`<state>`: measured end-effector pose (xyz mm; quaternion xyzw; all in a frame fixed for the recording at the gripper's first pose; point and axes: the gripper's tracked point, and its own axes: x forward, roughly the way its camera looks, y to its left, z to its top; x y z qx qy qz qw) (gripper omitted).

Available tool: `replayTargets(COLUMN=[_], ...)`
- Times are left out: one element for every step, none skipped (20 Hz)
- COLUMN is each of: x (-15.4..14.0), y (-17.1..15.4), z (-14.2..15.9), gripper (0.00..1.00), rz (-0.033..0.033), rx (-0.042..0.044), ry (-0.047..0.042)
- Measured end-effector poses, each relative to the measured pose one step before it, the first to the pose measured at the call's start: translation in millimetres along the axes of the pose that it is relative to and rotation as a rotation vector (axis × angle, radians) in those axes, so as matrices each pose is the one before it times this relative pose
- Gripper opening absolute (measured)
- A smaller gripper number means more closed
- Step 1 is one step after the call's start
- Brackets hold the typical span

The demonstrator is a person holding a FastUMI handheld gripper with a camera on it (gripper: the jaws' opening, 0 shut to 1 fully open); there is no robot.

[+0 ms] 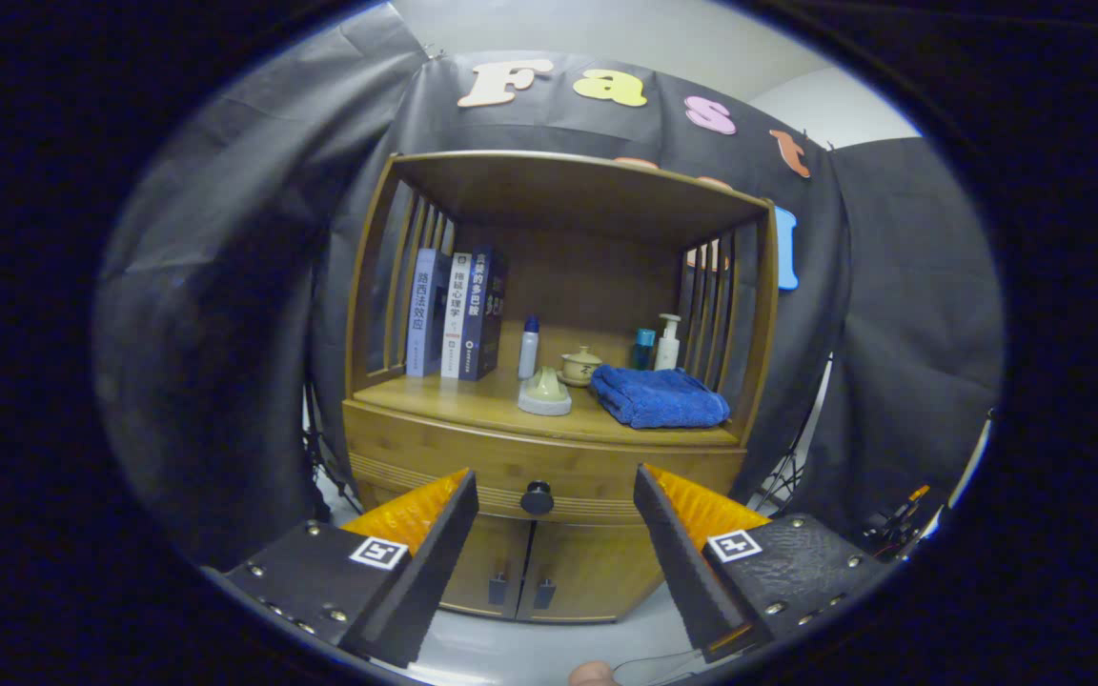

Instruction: Pull open the drawer, take out the items inside it, and place them on the countertop above the cabinet.

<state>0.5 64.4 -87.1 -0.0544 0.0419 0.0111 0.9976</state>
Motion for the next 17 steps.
replayTargets(x=[-9.73, -8.8, -9.61, -5.93, -2.35, -1.09, -1.32, -0.56, -2.4, -0.45, -1.68, -0.99, -1.35, -0.76, -1.67, 0.52, -1.12], y=[-5.71, -6.42, -6.21, -5.59, -3.44, -0.14, 1.95, -1.85, -1.07, 1.32, -1.2, -0.8, 1.53, 5.81, -0.4, -7.92, -3.67], z=[3.97, 5.17, 5.16, 4.83, 5.64, 1.65, 1.83, 4.37, 4.78, 1.29, 2.73, 0.84, 1.94, 0.2, -0.53, 0.52, -1.87], gripper=[0.99, 0.99, 0.99, 0.98, 0.99, 0.98, 0.99, 0.99, 0.99, 0.99, 0.99, 0.99, 0.99, 0.99, 0.99, 0.99, 0.99], rz=[0.00428, -0.00046, -0.00471, -0.00442, -0.00388, 0.00906, 0.0084, -0.00088, 0.0016, 0.0019, -0.00392, -0.00634, 0.01224, 0.02198, 0.00251, -0.01364, -0.00786], rx=[0.01529, 0.01591, 0.01272, 0.01124, 0.01085, 0.00415, -0.00415, -0.00721, -0.00873, -0.01293, -0.01124, -0.0028, 0.00574, 0.01561, 0.02151, 0.02777, 0.0349], ry=[0.00062, -0.00993, -0.01022, -0.01455, -0.00997, -0.0014, -0.00463, -0.01373, -0.01466, -0.01163, -0.00808, -0.0047, -0.001, 0.00327, 0.00518, 0.00479, 0.0113])
